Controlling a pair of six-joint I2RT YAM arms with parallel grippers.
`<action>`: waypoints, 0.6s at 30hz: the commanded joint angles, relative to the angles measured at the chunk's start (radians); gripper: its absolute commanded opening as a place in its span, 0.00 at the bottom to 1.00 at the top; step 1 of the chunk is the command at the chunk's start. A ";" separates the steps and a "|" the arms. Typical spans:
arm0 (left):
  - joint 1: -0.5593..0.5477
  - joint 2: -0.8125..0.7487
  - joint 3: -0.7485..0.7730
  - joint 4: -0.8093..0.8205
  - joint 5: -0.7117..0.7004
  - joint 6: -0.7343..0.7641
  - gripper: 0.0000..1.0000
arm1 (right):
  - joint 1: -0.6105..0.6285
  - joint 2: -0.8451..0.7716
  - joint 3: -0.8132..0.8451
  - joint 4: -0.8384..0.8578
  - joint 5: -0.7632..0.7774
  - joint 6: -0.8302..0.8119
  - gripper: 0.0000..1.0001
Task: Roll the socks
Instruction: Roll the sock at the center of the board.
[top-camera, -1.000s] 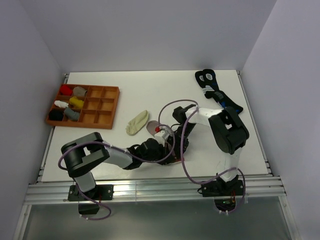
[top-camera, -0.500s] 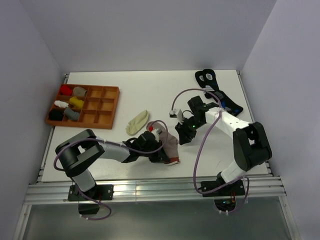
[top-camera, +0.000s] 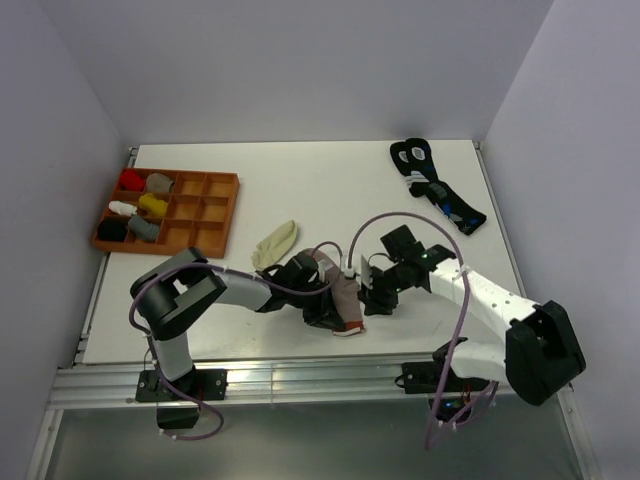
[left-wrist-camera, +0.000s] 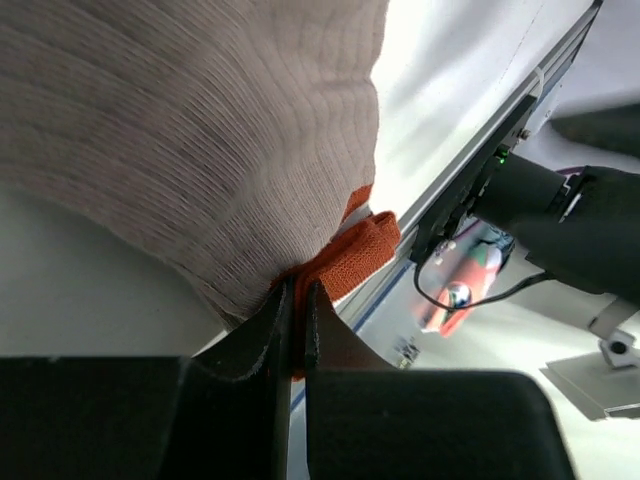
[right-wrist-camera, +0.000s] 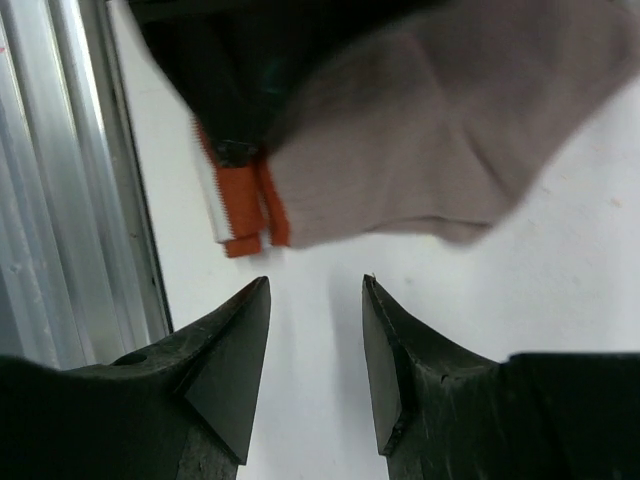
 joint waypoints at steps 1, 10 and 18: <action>0.018 0.048 0.015 -0.204 0.045 0.023 0.00 | 0.103 -0.085 -0.074 0.108 0.081 -0.017 0.50; 0.064 0.075 0.095 -0.317 0.063 0.057 0.00 | 0.320 -0.130 -0.166 0.254 0.223 0.039 0.54; 0.076 0.090 0.102 -0.319 0.077 0.054 0.00 | 0.424 -0.133 -0.200 0.327 0.276 0.065 0.50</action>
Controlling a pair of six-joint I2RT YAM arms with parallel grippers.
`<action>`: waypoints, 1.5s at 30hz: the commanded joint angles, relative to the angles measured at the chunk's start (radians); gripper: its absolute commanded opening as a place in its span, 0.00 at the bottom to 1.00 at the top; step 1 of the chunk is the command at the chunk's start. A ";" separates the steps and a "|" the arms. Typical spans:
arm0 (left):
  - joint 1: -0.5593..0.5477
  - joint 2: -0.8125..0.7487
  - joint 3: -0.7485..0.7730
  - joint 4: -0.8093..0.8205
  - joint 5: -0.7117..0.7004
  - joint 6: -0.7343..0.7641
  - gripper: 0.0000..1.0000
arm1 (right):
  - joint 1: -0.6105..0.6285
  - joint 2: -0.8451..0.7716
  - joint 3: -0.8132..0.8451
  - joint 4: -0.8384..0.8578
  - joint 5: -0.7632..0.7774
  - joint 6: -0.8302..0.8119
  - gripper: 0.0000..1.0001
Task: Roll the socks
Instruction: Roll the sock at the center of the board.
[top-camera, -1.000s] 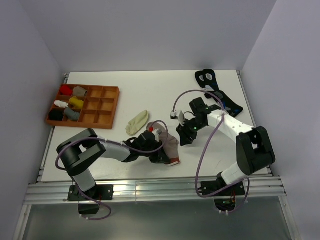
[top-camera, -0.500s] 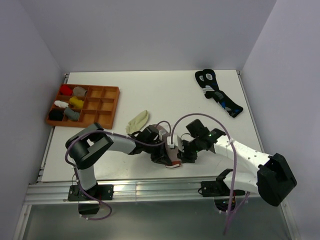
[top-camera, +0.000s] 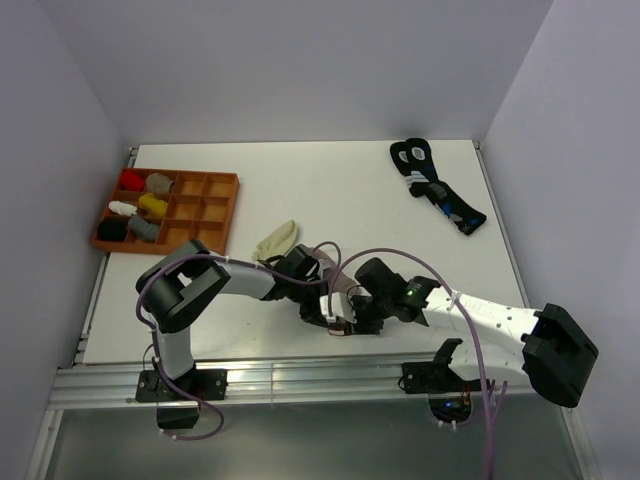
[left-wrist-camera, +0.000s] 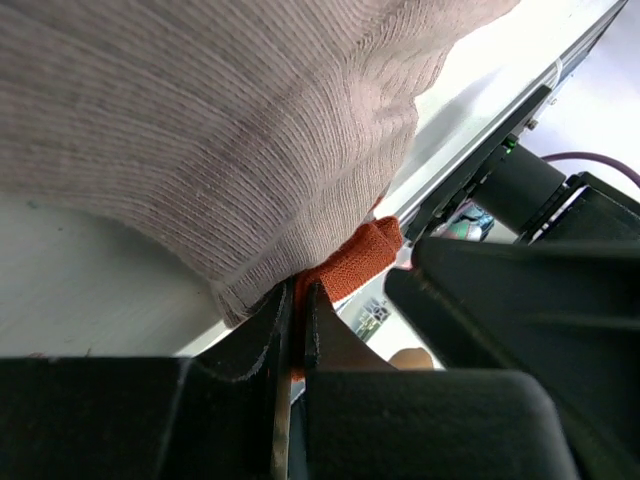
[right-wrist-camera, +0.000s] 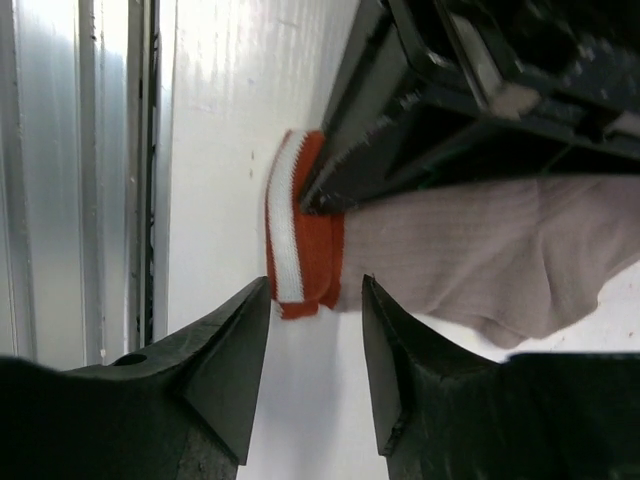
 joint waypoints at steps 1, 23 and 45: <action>0.009 0.033 -0.003 -0.104 -0.058 0.049 0.00 | 0.048 -0.019 -0.013 0.073 0.039 0.022 0.49; 0.027 0.063 0.023 -0.099 -0.030 0.061 0.00 | 0.152 0.102 -0.023 0.133 0.130 0.041 0.44; 0.078 -0.086 -0.245 0.422 -0.133 -0.063 0.27 | 0.050 0.288 0.113 -0.077 -0.029 0.027 0.04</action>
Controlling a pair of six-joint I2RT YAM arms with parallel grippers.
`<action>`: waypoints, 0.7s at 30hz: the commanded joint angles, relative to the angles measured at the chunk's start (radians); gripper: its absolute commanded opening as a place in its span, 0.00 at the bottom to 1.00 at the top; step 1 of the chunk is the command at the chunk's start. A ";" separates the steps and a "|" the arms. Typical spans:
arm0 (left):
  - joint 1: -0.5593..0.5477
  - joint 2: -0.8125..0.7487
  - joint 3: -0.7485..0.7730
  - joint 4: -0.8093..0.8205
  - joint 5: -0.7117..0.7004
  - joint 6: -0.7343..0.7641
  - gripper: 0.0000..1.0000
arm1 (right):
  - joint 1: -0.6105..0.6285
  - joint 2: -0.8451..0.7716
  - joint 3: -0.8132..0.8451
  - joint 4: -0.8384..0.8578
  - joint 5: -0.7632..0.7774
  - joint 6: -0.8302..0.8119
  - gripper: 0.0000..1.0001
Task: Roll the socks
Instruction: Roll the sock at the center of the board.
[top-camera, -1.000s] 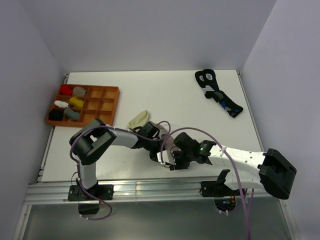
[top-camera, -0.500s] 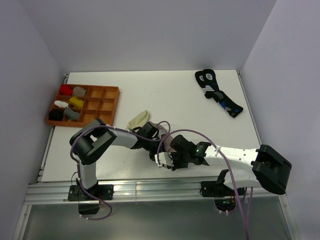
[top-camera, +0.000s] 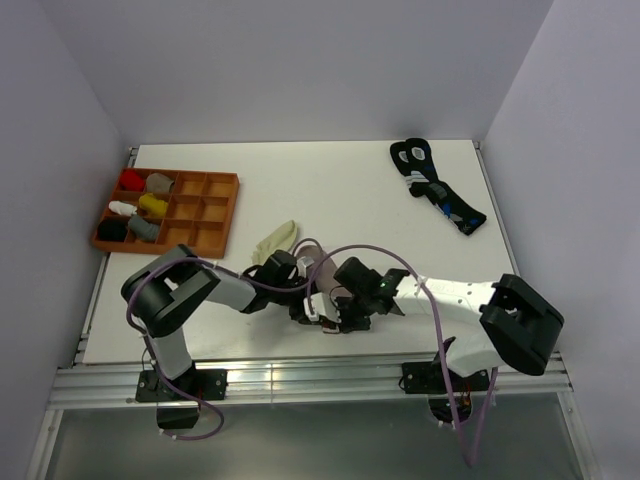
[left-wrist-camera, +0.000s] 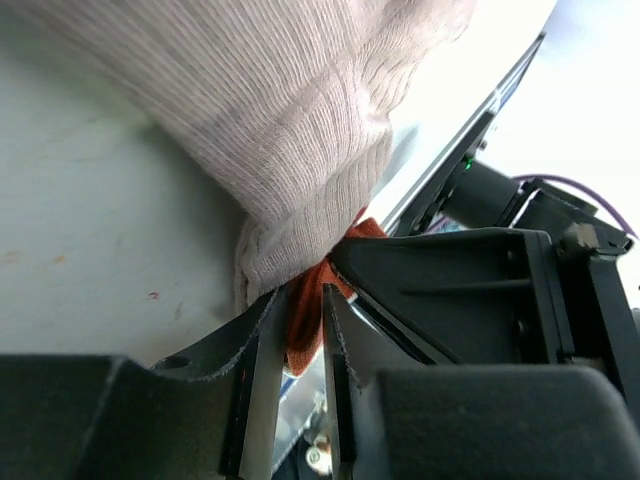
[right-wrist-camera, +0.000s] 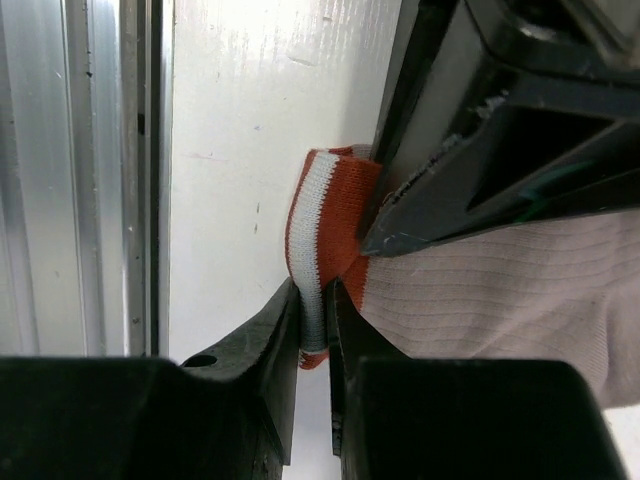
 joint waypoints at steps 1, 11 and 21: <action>0.018 -0.024 -0.057 0.151 -0.127 -0.005 0.29 | -0.044 0.066 0.043 -0.138 -0.057 -0.021 0.04; 0.027 -0.096 -0.250 0.494 -0.253 -0.036 0.27 | -0.196 0.203 0.239 -0.383 -0.232 -0.104 0.03; -0.013 -0.261 -0.374 0.586 -0.403 0.125 0.22 | -0.309 0.517 0.498 -0.710 -0.370 -0.210 0.03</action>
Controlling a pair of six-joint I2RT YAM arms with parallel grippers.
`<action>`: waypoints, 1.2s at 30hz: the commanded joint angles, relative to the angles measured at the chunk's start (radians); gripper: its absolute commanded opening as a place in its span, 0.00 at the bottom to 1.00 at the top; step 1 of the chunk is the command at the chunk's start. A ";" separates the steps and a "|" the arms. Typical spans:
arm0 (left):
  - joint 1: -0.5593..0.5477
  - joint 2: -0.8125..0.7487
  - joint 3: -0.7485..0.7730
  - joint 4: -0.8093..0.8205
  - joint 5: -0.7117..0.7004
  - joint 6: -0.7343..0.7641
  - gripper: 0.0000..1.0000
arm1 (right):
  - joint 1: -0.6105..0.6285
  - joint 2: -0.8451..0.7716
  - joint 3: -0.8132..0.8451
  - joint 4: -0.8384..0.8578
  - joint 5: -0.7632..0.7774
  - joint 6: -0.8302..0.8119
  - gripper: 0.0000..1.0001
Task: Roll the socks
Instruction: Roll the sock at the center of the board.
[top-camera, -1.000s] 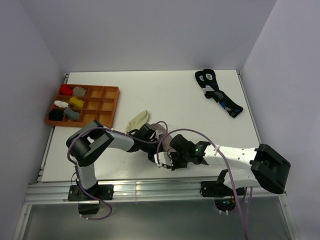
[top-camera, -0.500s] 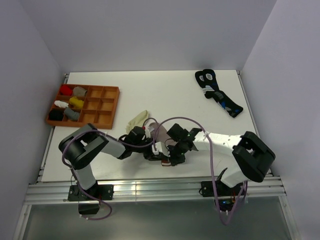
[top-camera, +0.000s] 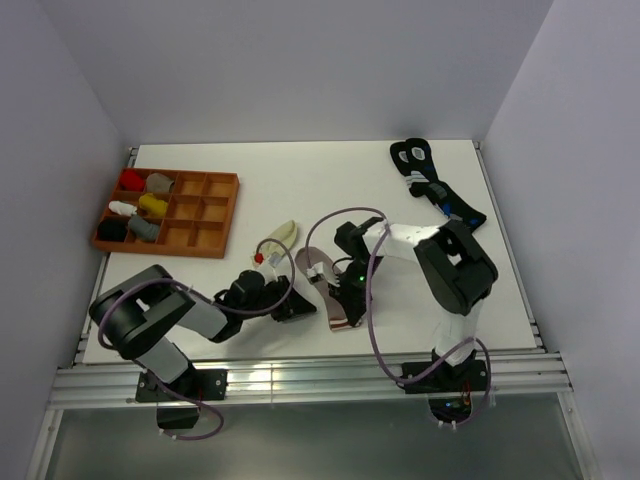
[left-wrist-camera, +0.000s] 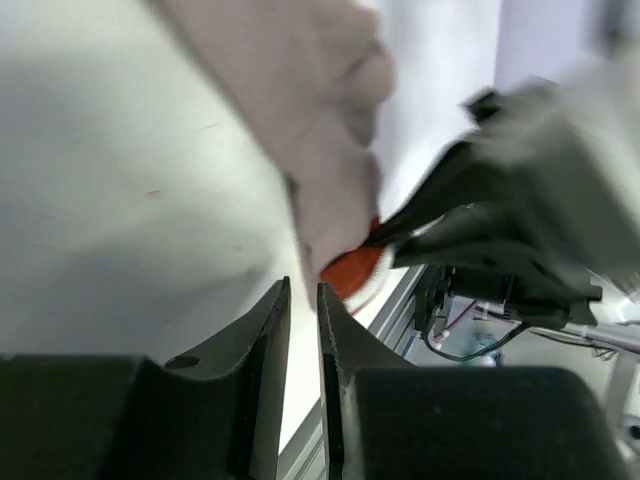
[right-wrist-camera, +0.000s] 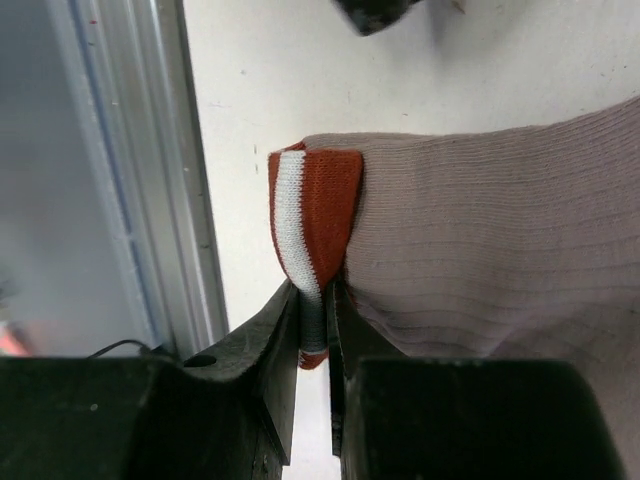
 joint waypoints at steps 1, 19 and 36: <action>-0.036 -0.098 -0.013 0.072 -0.108 0.121 0.22 | -0.026 0.067 0.107 -0.172 -0.086 -0.057 0.03; -0.203 -0.070 0.137 -0.041 -0.229 0.539 0.33 | -0.049 0.259 0.257 -0.257 -0.097 0.016 0.04; -0.205 0.059 0.153 0.075 -0.102 0.537 0.40 | -0.049 0.271 0.264 -0.237 -0.097 0.049 0.04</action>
